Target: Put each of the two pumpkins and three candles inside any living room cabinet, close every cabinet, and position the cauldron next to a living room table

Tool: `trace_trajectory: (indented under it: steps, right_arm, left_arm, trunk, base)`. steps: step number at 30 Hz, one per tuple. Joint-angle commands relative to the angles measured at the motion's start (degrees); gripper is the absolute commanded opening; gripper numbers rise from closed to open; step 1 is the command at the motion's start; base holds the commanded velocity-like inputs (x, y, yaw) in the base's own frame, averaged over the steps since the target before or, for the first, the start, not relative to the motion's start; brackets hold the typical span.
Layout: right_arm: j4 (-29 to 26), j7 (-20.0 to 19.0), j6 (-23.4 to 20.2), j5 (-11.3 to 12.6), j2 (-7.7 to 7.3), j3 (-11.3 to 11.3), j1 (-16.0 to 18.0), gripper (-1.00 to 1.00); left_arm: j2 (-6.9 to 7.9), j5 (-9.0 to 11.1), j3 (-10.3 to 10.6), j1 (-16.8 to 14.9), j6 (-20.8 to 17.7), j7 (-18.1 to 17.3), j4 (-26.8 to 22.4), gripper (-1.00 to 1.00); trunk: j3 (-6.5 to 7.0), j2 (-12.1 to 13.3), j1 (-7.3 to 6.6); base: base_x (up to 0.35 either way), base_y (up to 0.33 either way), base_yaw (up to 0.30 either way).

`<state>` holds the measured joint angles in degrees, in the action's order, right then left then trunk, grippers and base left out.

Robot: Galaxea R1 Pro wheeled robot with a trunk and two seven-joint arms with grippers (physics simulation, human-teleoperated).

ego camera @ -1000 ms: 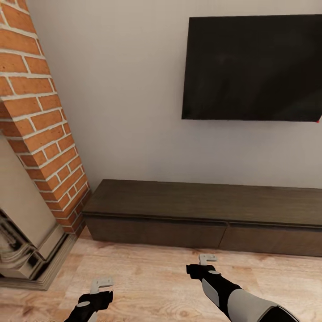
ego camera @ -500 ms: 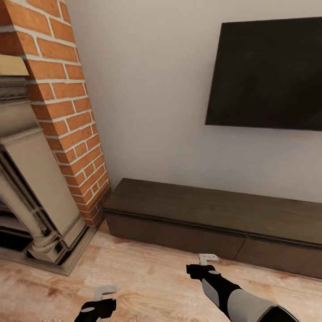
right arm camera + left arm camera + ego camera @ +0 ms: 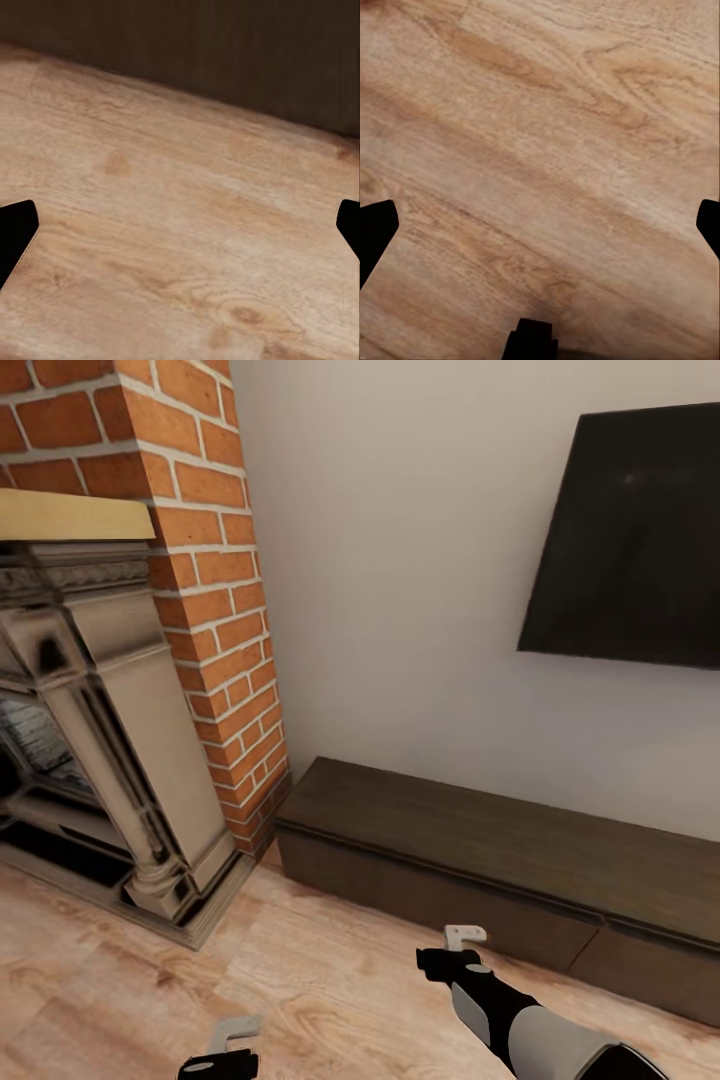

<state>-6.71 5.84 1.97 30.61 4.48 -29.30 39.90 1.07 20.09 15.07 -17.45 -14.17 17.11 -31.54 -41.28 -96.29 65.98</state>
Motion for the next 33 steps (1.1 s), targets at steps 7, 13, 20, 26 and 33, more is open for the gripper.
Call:
trace_trajectory:
  steps: [7, 13, 20, 26, 33]
  right_arm:
    - [0.0, 0.2, 0.3, 0.5, 0.0, -0.5, 0.0, 1.0]
    - [0.0, 0.2, 0.4, 0.5, 0.0, -0.5, 0.1, 1.0]
    - [0.1, 0.2, 0.4, 0.5, -0.01, -0.5, 0.0, 1.0]
    - [0.1, 0.2, 0.4, 0.5, -0.06, -0.5, 0.1, 1.0]
    - [0.1, 0.2, 0.4, 0.5, -0.06, -0.5, 0.1, 1.0]
  left_arm:
    - [-0.08, 0.5, 0.5, 0.0, -0.2, 0.3, 0.2, 1.0]
    - [-0.15, 0.4, 0.5, 0.0, -0.2, 0.2, 0.2, 1.0]
    - [-0.14, -0.1, 0.8, 0.0, 0.2, 0.1, 0.2, 1.0]
    - [-0.1, -0.2, 0.9, 0.0, 0.6, 0.1, 0.1, 1.0]
    - [-0.1, -0.5, 0.9, 0.1, 0.7, 0.1, 0.1, 1.0]
  trunk:
    - [-0.05, 0.0, -0.01]
    - [-0.05, 0.0, -0.01]
    - [-0.05, 0.0, -0.01]
    - [-0.05, 0.0, -0.01]
    - [-0.05, 0.0, -0.01]
  base:
    - [0.0, 0.0, 0.29]
    - [0.0, 0.0, 0.29]
    - [0.0, 0.0, 0.29]
    - [-0.007, 0.0, 0.29]
    - [-0.155, -0.097, 0.29]
